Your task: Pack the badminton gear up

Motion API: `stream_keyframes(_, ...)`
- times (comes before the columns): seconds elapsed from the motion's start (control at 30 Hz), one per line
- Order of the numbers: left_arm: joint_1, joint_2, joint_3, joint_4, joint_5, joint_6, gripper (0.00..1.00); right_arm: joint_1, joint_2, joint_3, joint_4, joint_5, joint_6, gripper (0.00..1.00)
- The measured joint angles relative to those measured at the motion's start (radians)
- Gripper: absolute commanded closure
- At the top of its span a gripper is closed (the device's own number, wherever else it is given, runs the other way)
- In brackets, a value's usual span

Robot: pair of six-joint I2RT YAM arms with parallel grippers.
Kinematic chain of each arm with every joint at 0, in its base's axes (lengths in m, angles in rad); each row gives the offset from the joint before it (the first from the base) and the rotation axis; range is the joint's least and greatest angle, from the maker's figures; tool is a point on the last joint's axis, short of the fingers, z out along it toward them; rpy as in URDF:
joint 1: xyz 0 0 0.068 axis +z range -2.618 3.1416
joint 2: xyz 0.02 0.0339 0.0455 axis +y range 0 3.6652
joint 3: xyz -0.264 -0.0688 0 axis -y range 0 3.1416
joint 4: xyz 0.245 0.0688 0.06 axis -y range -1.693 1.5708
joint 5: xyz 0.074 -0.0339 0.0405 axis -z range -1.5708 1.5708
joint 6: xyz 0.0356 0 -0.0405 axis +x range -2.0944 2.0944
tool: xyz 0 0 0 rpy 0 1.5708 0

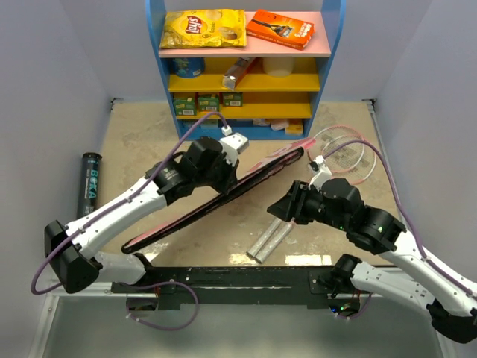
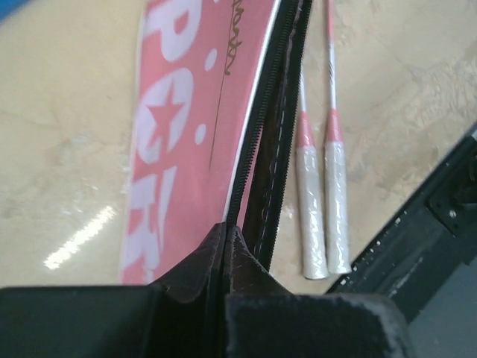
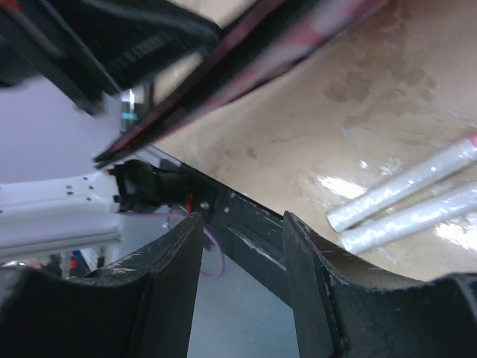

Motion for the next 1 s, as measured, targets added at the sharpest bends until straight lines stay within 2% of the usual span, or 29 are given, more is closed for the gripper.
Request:
stream_keyframes(0.23, -0.104, 0.030, -0.137, 0.088, 0.009, -0.080, 1.00, 0.000, 0.008, -0.006, 0.114, 0.019, 0.105, 0.48)
stream_keyframes(0.4, -0.117, 0.070, -0.200, 0.177, 0.013, -0.106, 1.00, 0.000, 0.039, -0.020, 0.156, 0.047, 0.169, 0.48)
stream_keyframes(0.73, -0.117, 0.145, -0.212, 0.333, 0.028, -0.126, 1.00, 0.000, -0.030, -0.230, 0.197, 0.111, 0.343, 0.44)
stream_keyframes(1.0, -0.117, 0.158, -0.216, 0.386, 0.053, -0.127, 1.00, 0.000, -0.030, -0.278, 0.226, 0.182, 0.447, 0.42)
